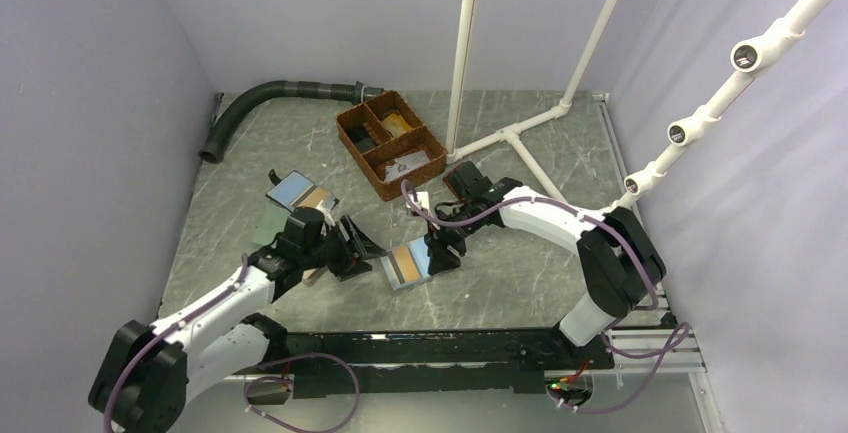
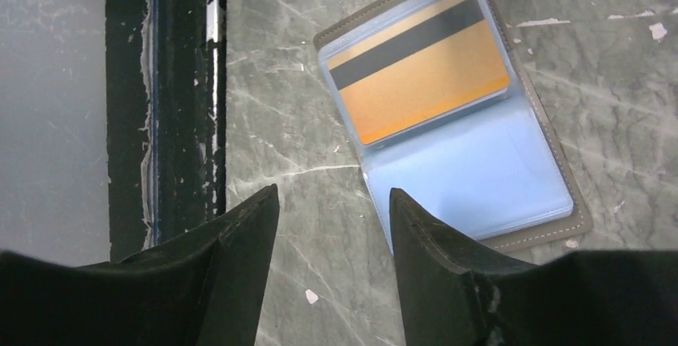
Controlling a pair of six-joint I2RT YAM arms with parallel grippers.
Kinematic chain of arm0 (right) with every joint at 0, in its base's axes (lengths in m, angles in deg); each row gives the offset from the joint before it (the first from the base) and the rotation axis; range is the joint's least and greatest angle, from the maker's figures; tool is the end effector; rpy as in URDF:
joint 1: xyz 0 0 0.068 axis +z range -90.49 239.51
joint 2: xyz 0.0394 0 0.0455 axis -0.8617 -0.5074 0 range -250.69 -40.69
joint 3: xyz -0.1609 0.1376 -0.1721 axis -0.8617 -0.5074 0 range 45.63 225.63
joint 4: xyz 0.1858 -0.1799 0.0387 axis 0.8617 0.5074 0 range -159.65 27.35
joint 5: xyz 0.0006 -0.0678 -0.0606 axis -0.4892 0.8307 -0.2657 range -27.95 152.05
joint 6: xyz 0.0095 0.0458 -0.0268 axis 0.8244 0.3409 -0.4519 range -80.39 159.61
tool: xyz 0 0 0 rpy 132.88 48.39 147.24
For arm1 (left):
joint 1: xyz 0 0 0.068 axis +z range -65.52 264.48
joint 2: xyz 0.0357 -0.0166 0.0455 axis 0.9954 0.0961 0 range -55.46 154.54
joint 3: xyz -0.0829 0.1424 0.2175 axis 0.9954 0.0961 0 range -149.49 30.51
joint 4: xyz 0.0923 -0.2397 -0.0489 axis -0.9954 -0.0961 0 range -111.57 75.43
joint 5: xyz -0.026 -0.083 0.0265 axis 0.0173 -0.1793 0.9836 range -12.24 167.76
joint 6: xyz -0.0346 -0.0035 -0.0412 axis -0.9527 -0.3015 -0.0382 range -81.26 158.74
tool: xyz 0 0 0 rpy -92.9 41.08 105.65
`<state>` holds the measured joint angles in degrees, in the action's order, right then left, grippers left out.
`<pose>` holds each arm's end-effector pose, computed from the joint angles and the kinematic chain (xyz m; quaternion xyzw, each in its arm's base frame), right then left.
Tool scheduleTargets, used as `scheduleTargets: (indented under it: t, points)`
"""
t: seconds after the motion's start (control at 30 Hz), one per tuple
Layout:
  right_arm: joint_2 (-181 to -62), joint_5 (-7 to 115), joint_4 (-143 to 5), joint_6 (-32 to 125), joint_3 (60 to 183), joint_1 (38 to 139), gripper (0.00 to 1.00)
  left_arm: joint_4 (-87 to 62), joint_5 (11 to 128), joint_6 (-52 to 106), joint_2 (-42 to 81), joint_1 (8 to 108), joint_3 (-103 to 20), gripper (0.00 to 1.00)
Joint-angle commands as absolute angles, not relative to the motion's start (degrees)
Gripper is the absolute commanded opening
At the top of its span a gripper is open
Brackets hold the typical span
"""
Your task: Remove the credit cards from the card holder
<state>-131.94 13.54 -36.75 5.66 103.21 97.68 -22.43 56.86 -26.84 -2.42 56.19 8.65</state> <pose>0.2207 0.2075 0.2020 -0.5930 0.6726 0.4088 0.1702 0.1571 -0.0989 0.1814 -0.2098 0.8661 -0.4209 0.1693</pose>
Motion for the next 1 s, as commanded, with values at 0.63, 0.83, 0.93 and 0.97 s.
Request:
scheduleTargets:
  t: [0.63, 0.83, 0.93, 0.97]
  points:
    - [-147.66, 19.51, -43.11, 19.09, 110.51, 99.11, 0.09, -12.68, 53.07, -28.02, 7.94, 54.43, 6.55, 0.54]
    - [-148.34, 18.69, -46.53, 25.52, 109.59, 99.91, 0.07, -11.51, 52.68, -28.29, 8.59, 54.35, 6.52, 0.53]
    - [-148.89, 19.50, -48.16, 28.93, 109.55, 100.11, 0.07, -11.93, 52.89, -29.00, 9.91, 54.34, 6.98, 0.54]
    - [-149.27, 19.46, -48.47, 30.04, 109.87, 100.18, 0.07, -12.24, 53.00, -29.38, 10.39, 54.35, 7.24, 0.54]
